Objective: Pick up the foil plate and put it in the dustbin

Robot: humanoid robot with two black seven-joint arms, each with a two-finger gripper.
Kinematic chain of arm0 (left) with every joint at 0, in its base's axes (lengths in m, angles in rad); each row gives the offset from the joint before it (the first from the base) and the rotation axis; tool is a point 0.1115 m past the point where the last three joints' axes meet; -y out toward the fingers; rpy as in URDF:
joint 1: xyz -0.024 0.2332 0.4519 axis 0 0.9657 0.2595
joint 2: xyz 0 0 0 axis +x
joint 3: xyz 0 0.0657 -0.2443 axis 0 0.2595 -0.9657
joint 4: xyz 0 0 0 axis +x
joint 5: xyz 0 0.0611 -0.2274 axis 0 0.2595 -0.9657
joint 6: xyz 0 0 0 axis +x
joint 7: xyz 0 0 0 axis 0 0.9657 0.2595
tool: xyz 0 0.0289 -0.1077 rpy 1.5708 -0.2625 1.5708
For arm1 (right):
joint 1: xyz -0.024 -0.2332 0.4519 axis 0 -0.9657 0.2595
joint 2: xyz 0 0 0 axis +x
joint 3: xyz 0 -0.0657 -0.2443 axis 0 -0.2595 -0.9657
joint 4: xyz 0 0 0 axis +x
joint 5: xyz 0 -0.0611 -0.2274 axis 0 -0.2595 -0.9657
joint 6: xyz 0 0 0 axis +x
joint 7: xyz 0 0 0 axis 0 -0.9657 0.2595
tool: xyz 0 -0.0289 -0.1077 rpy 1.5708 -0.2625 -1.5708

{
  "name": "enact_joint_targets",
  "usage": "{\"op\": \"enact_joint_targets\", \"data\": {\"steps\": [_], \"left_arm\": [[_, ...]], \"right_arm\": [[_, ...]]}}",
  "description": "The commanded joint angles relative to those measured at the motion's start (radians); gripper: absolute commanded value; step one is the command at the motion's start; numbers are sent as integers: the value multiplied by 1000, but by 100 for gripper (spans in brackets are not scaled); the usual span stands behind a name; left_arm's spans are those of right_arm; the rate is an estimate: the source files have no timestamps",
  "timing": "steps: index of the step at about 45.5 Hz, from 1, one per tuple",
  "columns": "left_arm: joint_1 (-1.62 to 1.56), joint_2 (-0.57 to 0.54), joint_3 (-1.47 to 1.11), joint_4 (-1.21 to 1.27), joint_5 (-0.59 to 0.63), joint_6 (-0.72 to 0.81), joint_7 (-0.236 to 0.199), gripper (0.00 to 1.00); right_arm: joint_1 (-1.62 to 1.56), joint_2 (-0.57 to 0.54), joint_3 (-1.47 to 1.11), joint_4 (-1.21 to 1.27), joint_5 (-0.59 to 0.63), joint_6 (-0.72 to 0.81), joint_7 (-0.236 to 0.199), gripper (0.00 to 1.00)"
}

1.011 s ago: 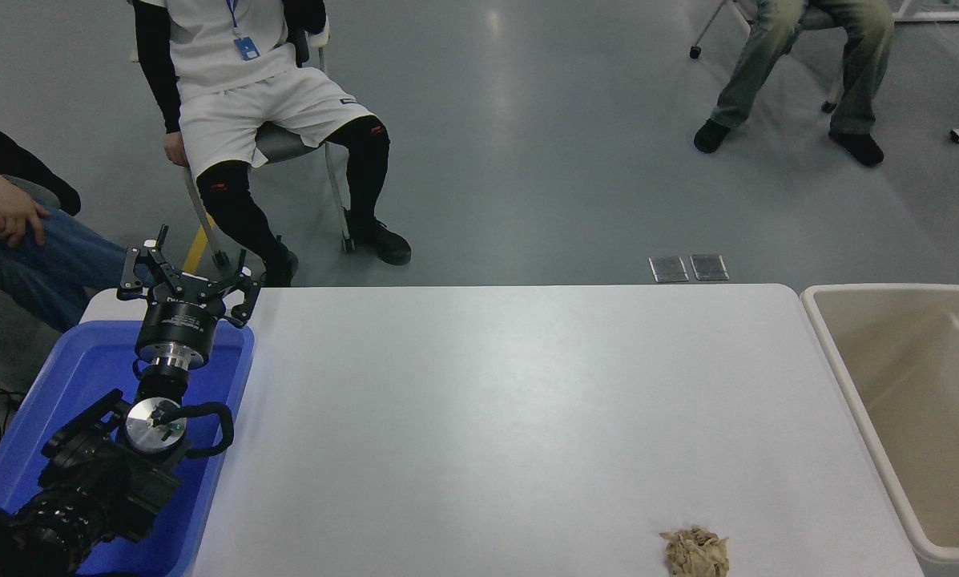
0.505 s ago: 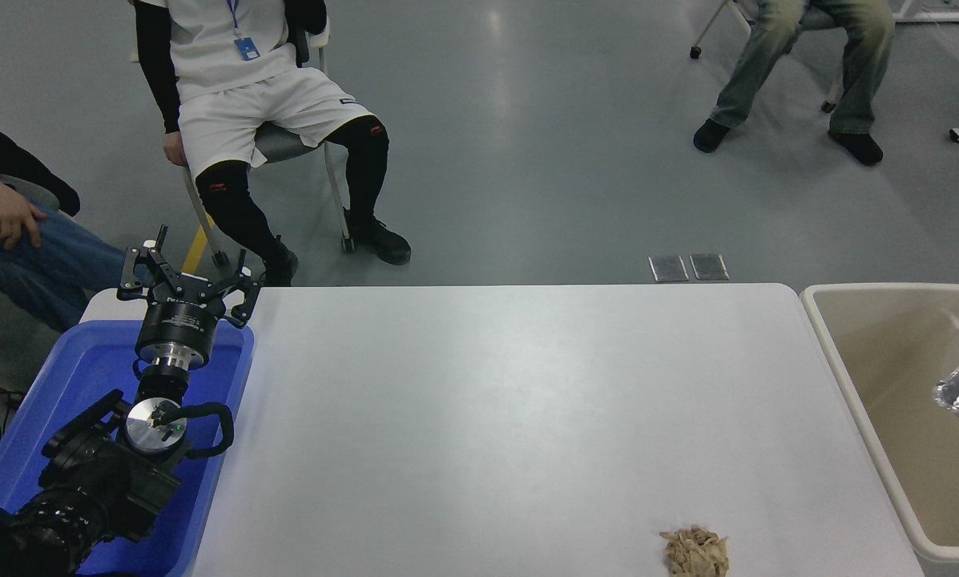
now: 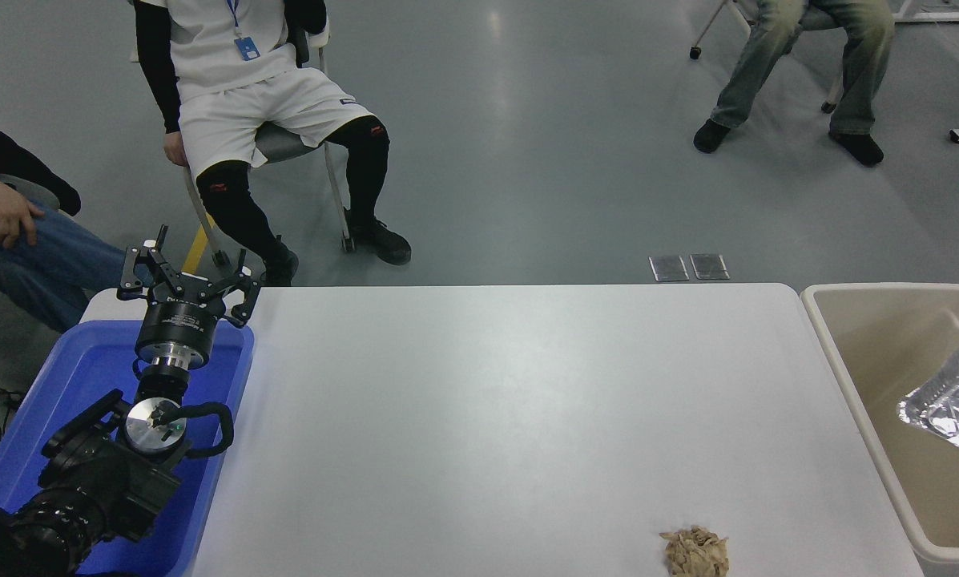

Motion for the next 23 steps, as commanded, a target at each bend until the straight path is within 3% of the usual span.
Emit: {"op": "enact_joint_targets", "data": {"steps": [1,10,23], "left_arm": [[0,0,0,0,0,0,0,99],[0,0,0,0,0,0,0,99],[0,0,0,0,0,0,0,99]], "right_arm": [[-18,16,46,-3,3,-103,0,0],[-19,18,48,-16,75,-126,2,0],[-30,26,48,-19,78,-149,3,0]]}}
